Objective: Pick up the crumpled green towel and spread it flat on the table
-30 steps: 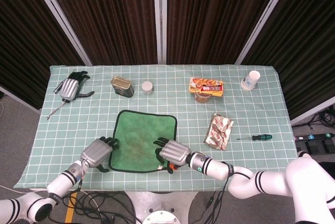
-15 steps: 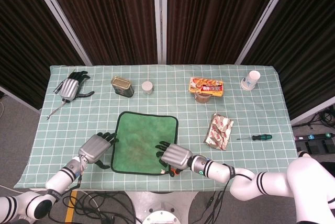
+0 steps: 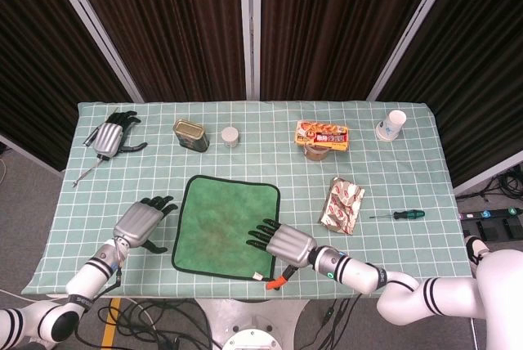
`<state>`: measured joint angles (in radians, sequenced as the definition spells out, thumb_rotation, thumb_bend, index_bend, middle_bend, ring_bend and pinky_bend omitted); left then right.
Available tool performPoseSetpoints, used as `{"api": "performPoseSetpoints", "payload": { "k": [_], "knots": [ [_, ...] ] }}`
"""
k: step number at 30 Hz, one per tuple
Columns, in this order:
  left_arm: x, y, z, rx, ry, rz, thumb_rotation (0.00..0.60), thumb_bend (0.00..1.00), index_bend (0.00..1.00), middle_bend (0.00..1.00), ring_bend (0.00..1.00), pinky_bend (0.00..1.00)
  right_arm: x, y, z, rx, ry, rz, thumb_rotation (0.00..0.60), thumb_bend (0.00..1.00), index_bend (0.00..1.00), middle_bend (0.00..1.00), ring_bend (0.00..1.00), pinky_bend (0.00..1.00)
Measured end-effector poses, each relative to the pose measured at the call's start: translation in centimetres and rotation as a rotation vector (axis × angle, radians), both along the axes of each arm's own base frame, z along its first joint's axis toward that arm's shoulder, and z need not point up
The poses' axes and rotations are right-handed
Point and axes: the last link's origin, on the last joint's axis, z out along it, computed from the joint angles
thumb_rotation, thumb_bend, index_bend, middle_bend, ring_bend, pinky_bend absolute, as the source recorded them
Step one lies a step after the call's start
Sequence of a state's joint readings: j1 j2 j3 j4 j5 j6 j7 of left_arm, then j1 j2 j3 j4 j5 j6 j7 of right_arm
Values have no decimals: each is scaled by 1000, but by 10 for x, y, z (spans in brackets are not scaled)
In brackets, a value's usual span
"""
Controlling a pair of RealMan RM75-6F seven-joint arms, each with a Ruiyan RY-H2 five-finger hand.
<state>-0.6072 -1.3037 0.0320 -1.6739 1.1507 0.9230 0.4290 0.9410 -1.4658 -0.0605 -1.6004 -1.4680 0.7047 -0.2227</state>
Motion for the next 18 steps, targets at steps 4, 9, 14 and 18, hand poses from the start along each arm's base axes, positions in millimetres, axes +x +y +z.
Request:
{"api": "performPoseSetpoints", "payload": {
  "k": [4, 9, 14, 18],
  "knots": [
    [-3, 5, 9, 80, -33, 21, 600, 5, 224, 185, 160, 259, -3, -8, 15, -80, -59, -45, 566, 7, 105, 72, 0, 0],
    [-13, 14, 31, 239, -97, 85, 600, 57, 224, 186, 160, 259, -22, -21, 49, -265, -141, -131, 600, 55, 133, 131, 28, 0],
    [-35, 13, 55, 381, -146, 184, 600, 60, 225, 186, 160, 259, -65, -22, 97, -487, -195, -278, 600, 60, 128, 137, 40, 0],
    [-51, 4, 69, 474, -174, 233, 600, 60, 225, 186, 160, 258, -103, -13, 134, -620, -230, -394, 600, 60, 90, 120, 13, 0]
  ]
}}
